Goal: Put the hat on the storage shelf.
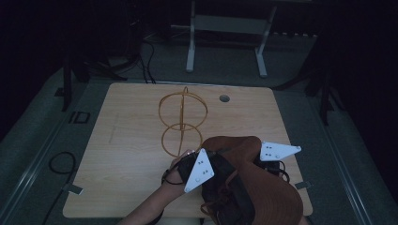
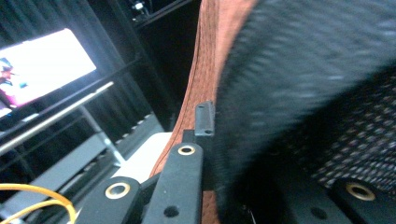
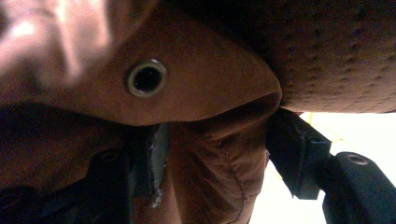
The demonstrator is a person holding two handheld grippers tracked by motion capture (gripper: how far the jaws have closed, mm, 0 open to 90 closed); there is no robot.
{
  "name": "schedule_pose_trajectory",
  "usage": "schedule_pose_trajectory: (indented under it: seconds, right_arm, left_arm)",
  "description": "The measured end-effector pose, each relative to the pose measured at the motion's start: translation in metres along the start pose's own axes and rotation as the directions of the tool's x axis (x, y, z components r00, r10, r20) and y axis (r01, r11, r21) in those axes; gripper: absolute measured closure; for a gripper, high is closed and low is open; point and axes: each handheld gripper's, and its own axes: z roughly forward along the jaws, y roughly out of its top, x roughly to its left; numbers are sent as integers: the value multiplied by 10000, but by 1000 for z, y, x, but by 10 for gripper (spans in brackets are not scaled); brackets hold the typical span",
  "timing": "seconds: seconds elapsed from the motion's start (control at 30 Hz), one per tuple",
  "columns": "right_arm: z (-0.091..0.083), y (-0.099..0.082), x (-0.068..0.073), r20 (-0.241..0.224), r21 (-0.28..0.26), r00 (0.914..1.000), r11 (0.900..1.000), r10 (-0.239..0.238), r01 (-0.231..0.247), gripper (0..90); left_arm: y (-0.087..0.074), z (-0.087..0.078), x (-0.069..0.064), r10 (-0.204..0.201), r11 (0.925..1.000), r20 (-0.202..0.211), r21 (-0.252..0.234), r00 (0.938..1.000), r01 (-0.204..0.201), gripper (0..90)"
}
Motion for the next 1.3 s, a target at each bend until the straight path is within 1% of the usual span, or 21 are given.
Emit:
schedule_pose_trajectory:
  seconds: [0.1,0.17,0.2,0.23,0.27,0.33,0.37,0.4,0.43,0.5,0.57,0.7,0.73,0.8,0.93,1.07,1.17,1.2,1.23,1.27,1.3]
  right_arm:
    - [2,-1,-3,-14,14,9999,9999,161,-161,478]
    - [3,-2,-4,173,103,9995,9996,250,-252,567]
    - [3,-3,-5,293,89,9992,9996,274,-276,617]
    - [3,-4,-5,305,76,9988,9993,375,-377,668]
    - [2,-4,-6,290,58,9985,9989,465,-467,723]
    - [1,-5,-8,314,-80,9975,9980,631,-629,840]
    - [0,-5,-9,244,-61,9974,9977,673,-672,858]
    - [-1,-5,-8,319,-1,9976,9981,608,-609,865]
    - [-1,-4,-8,423,62,9974,9982,589,-592,871]
    - [-3,-4,-7,417,94,9975,9983,572,-576,875]
    - [-5,-4,-8,324,36,9974,9979,645,-646,876]
    - [-10,-3,-10,205,-116,9967,9969,781,-779,878]
    - [-12,-2,-11,268,-163,9966,9969,780,-775,878]
    - [-15,-1,-12,227,-295,9957,9956,894,-887,878]
    - [-25,1,-17,307,-639,9941,9927,1044,-1023,879]
    - [-38,4,-21,592,-1000,9924,9897,1082,-1020,879]
    - [-49,9,-25,940,-1304,9891,9864,1130,-1003,879]
    - [-52,10,-27,1055,-1355,9881,9860,1123,-976,879]
    - [-52,10,-27,1055,-1355,9881,9860,1123,-976,879]
    - [-56,12,-28,1192,-1453,9863,9847,1140,-962,879]
    - [-60,15,-31,1530,-1530,9819,9843,1120,-884,879]
  left_arm:
    - [-1,1,0,-22,10000,27,78,10000,22,862]
    - [-2,0,0,-66,9999,107,103,9999,65,860]
    - [-2,0,1,-240,9997,204,58,9995,239,859]
    - [-2,0,3,-389,9992,299,44,9988,388,859]
    - [-2,-1,4,-396,9992,307,38,9987,395,858]
    - [-1,-1,8,-683,9976,516,-19,9963,685,845]
    - [0,-1,8,-618,9981,523,90,9967,614,835]
    - [1,0,7,-479,9988,473,132,9977,473,832]
    - [1,0,7,-453,9988,434,180,9980,446,823]
    - [2,1,9,-617,9980,472,136,9970,611,776]
    - [4,1,10,-631,9980,375,92,9973,628,734]
    - [7,-1,15,-1136,9935,215,62,9933,1135,606]
    - [8,-2,16,-1284,9917,237,81,9914,1283,599]
    - [9,-4,17,-1392,9902,67,143,9902,1391,554]
    - [6,-11,21,-1716,9848,-18,274,9852,1716,530]
    - [1,-19,26,-2102,9767,-192,398,9775,2109,522]
    - [-6,-26,30,-2176,9733,-405,652,9752,2199,520]
    - [-9,-28,31,-2255,9711,-450,697,9732,2282,509]
    - [-9,-28,31,-2255,9711,-450,697,9732,2282,508]
    - [-15,-33,33,-2322,9679,-552,858,9711,2363,508]
    - [-18,-35,33,-2380,9658,-607,906,9694,2428,488]
